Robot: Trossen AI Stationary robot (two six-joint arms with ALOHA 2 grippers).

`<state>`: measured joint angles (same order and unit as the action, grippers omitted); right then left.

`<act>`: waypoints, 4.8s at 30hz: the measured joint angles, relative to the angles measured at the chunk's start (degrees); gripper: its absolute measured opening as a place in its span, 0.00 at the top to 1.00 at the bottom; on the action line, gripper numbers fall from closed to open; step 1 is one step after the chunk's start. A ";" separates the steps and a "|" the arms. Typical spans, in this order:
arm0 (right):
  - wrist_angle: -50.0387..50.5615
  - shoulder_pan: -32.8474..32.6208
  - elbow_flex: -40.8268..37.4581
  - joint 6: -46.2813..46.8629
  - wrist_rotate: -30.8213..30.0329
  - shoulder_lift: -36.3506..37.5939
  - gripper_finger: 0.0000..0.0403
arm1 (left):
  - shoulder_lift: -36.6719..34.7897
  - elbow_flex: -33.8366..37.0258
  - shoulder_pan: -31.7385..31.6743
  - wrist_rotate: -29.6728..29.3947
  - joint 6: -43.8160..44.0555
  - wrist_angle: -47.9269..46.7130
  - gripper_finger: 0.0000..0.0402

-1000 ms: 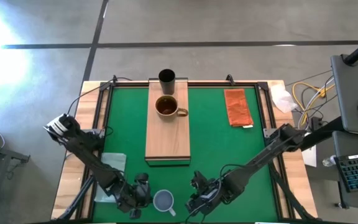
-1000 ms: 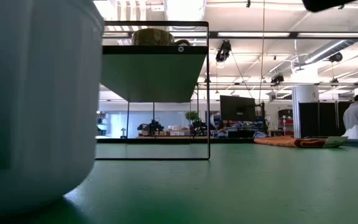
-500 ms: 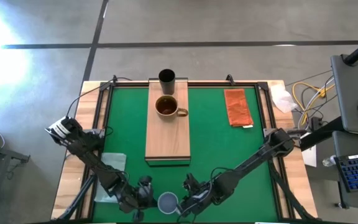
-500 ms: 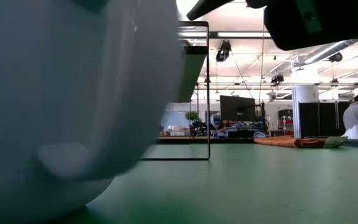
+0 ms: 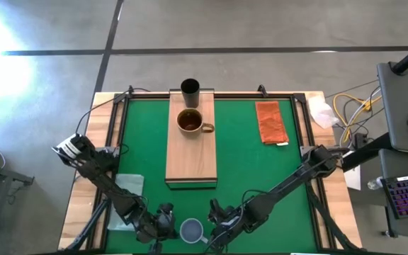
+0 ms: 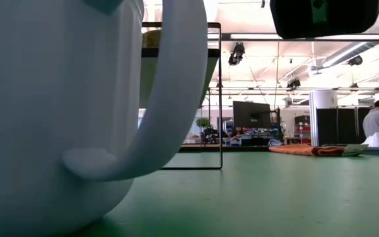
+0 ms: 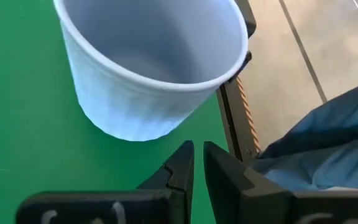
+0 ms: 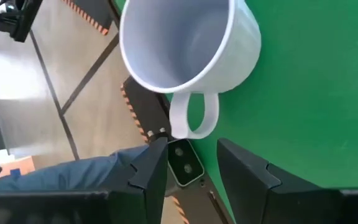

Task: Stack small to large cups/mugs on shelf
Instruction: Put the gray mug on the shelf

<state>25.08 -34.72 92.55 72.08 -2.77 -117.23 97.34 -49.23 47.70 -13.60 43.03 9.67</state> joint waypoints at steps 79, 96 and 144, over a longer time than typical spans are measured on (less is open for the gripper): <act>36.04 3.96 15.23 -26.25 -3.19 -1.97 0.69 | -0.51 0.80 -1.94 -3.27 -2.82 1.91 0.94; 17.02 -1.23 5.34 -43.13 -10.86 -2.01 0.67 | -0.51 0.72 -1.95 -3.41 -1.32 1.88 0.94; 6.36 0.83 -0.74 -41.85 -7.74 -2.08 0.98 | -0.51 0.85 -1.99 -3.85 0.32 1.77 0.94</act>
<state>31.44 -33.89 91.81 30.22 -10.50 -119.31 96.84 -48.38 45.71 -17.45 43.35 11.44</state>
